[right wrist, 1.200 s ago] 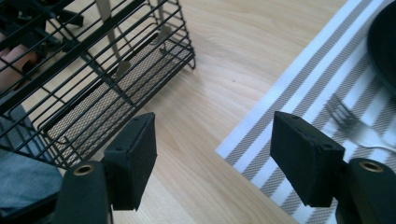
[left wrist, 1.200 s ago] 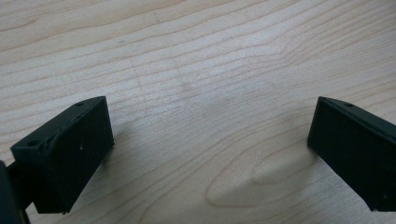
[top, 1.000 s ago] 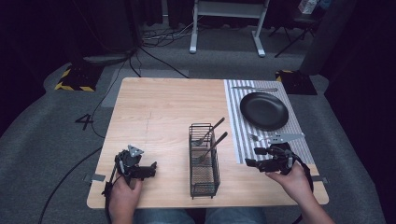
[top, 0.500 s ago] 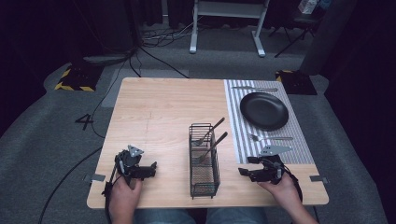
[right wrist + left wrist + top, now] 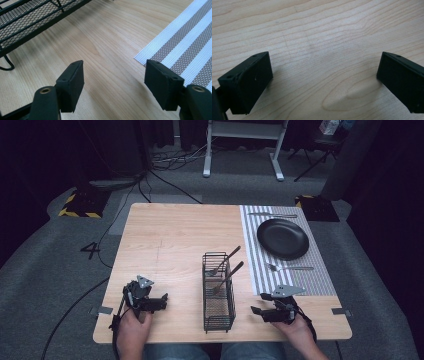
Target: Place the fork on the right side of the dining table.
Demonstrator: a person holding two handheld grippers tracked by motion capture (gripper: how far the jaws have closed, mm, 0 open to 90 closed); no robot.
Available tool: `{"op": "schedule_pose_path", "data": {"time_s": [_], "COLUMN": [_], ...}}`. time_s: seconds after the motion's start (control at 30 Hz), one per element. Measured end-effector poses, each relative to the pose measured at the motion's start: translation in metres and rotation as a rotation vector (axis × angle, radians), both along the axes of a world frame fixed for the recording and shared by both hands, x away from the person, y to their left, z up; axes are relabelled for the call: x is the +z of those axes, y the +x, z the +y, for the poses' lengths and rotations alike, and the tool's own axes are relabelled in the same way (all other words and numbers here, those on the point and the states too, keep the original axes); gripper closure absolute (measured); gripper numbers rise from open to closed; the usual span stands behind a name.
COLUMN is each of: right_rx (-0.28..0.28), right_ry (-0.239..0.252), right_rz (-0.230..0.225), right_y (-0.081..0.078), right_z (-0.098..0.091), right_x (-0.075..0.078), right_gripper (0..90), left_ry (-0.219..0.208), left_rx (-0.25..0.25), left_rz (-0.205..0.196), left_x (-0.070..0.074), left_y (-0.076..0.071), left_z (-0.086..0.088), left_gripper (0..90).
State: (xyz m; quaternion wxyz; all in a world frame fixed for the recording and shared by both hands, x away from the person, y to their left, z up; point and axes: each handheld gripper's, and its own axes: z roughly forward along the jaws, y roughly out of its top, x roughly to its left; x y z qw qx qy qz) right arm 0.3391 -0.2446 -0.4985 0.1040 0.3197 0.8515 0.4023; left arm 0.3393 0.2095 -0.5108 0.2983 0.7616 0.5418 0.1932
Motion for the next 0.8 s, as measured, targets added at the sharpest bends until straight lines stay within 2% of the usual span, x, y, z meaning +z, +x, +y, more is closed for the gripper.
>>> {"op": "schedule_pose_path", "data": {"time_s": [0.13, 0.3, 0.43, 0.53, 0.73, 0.8], "right_rx": [0.016, 0.022, 0.030, 0.044, 0.053, 0.045], "right_ry": [-0.034, -0.039, -0.045, -0.069, -0.084, -0.085], "right_rz": [-0.022, -0.032, -0.048, -0.074, -0.060, -0.057], "right_y": [-0.0024, -0.0041, -0.0046, -0.0062, -0.0053, -0.0051], "right_z": [0.0034, 0.0048, 0.0048, 0.0070, 0.0092, 0.0094], "right_x": [-0.0033, -0.0062, -0.0086, -0.0099, -0.0105, -0.0106], "right_gripper": [32.0, 31.2, 29.0, 24.9, 14.1, 13.6], "left_ry": [0.000, -0.001, -0.001, 0.001, 0.001, 0.001], "left_rx": [0.000, 0.000, 0.001, 0.000, 0.000, 0.001], "left_rz": [0.000, 0.000, -0.001, -0.001, -0.001, 0.000], "left_x": [0.0000, -0.0001, -0.0001, 0.0000, 0.0000, 0.0000], "left_y": [0.0000, 0.0000, 0.0000, 0.0000, -0.0001, -0.0001], "left_z": [0.0000, 0.0000, -0.0001, 0.0000, 0.0000, -0.0001], "left_gripper": [0.4, 0.4, 0.4, 0.4, 0.4, 0.4]}}
